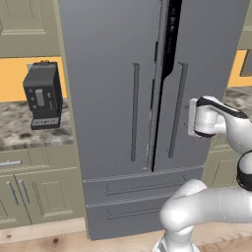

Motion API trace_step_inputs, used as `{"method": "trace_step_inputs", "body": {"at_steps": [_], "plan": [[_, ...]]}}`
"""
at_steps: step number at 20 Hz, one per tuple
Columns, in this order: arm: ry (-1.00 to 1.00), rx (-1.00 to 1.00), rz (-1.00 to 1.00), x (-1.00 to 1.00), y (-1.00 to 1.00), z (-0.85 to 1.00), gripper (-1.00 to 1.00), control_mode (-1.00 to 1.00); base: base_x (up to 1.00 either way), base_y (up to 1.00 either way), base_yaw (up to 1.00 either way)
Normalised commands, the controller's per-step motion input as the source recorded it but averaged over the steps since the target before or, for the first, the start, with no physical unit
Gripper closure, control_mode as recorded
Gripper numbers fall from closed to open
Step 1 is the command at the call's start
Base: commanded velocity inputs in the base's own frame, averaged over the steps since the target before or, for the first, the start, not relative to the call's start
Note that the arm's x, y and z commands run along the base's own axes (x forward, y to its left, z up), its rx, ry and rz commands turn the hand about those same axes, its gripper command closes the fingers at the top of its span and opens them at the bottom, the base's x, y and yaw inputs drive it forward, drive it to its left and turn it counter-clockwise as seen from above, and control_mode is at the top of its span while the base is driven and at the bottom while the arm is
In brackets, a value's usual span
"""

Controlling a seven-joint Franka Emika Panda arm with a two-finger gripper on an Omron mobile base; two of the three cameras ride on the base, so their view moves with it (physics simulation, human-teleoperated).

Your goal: Place the onion in the correct fridge rack based on whether it is a fruit or vegetable. Finally, close the fridge door.

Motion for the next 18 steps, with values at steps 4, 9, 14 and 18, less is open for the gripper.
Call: {"method": "trace_step_inputs", "body": {"at_steps": [4,9,14,18], "plan": [[0.14,0.0,-0.27,0.39,0.07,0.0,-1.0,-1.0,0.0,0.0,0.0],[0.18,0.0,-0.22,0.46,0.0,0.0,-1.0,-1.0,0.0,0.0,0.0],[0.14,0.0,-0.17,0.22,0.0,0.0,-1.0,-1.0,0.0,0.0,0.0],[0.05,0.0,-0.09,-0.17,-0.04,0.0,-1.0,-1.0,0.0,0.0,0.0]]}}
